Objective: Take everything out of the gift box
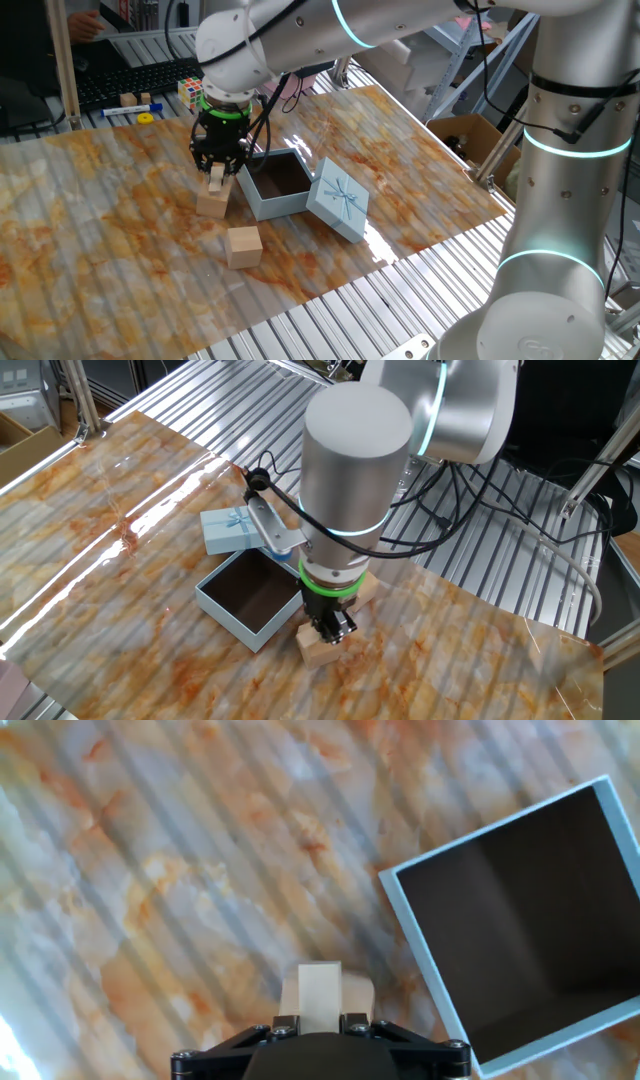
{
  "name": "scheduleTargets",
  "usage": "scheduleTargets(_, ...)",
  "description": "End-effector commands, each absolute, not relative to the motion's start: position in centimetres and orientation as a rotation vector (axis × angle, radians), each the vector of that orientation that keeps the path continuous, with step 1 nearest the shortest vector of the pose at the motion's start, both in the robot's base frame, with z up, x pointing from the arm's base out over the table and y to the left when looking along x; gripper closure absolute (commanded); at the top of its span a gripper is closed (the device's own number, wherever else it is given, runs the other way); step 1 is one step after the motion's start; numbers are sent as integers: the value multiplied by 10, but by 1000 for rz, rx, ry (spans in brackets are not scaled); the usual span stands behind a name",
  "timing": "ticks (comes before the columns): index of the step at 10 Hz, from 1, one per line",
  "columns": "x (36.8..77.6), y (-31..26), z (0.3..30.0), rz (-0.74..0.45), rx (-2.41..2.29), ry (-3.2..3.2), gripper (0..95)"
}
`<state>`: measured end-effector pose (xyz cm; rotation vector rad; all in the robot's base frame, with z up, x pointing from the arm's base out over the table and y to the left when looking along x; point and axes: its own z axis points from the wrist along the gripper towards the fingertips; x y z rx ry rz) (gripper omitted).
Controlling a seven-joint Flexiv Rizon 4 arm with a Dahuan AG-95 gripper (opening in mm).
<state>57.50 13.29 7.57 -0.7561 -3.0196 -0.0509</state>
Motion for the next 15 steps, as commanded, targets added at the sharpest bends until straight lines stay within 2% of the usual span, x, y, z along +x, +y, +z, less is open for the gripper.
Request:
scheduleTargets(1,568,135,72,-62,-706,-3027,950)
scheduleTargets(11,568,137,60,-61,-617,-3053,950)
scheduleTargets(14,570,137,59,-40,-659,-3010,380)
scheduleTargets(15,570,137,59,-29,-662,-3003,380)
